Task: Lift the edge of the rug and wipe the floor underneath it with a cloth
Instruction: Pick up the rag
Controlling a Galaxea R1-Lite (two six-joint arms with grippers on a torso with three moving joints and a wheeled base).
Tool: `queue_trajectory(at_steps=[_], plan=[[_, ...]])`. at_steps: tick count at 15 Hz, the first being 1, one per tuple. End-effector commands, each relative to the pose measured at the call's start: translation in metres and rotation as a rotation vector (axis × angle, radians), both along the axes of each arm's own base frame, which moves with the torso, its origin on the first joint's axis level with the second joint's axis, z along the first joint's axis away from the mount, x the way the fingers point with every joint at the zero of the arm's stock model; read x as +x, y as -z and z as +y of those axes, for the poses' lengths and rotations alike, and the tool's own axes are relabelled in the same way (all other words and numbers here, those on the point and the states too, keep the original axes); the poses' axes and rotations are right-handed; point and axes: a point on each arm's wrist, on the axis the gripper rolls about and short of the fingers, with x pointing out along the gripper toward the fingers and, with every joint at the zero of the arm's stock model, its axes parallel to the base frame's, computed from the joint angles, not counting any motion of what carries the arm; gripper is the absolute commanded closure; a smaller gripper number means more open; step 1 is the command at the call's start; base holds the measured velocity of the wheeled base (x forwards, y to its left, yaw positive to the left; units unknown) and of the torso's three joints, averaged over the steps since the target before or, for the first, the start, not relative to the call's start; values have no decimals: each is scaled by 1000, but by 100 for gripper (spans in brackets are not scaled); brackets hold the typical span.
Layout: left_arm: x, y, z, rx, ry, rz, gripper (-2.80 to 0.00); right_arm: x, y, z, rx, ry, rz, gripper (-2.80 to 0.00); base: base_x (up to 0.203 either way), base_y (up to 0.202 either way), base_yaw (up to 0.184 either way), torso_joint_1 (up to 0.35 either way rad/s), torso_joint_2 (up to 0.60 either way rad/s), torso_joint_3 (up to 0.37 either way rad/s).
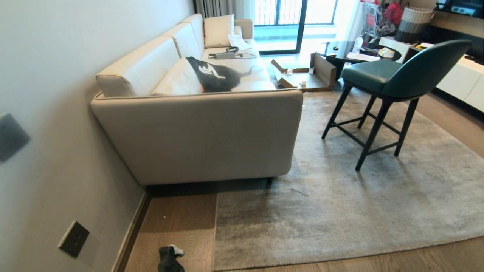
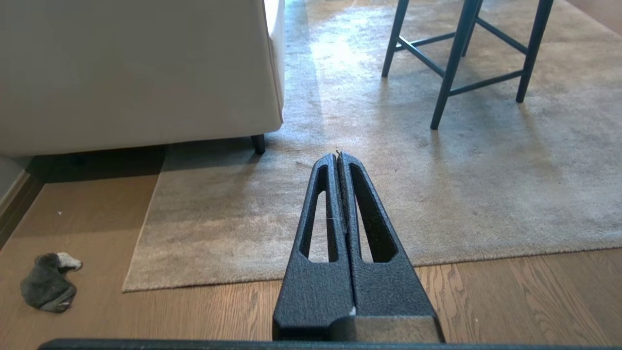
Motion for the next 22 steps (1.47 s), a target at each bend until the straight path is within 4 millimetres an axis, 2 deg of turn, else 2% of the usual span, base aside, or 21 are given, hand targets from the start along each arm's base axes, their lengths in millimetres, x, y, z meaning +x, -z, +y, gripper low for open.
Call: queue_trajectory(at_steps=[1,22], plan=[[0,0,0,-7,-4,-1,0,0,0,0,0,-1,0,0,0,0,0,3,2,-153],[0,0,0,-14,-12,-1,0,0,0,0,0,-1,2,0,0,0,0,3,3,-197]])
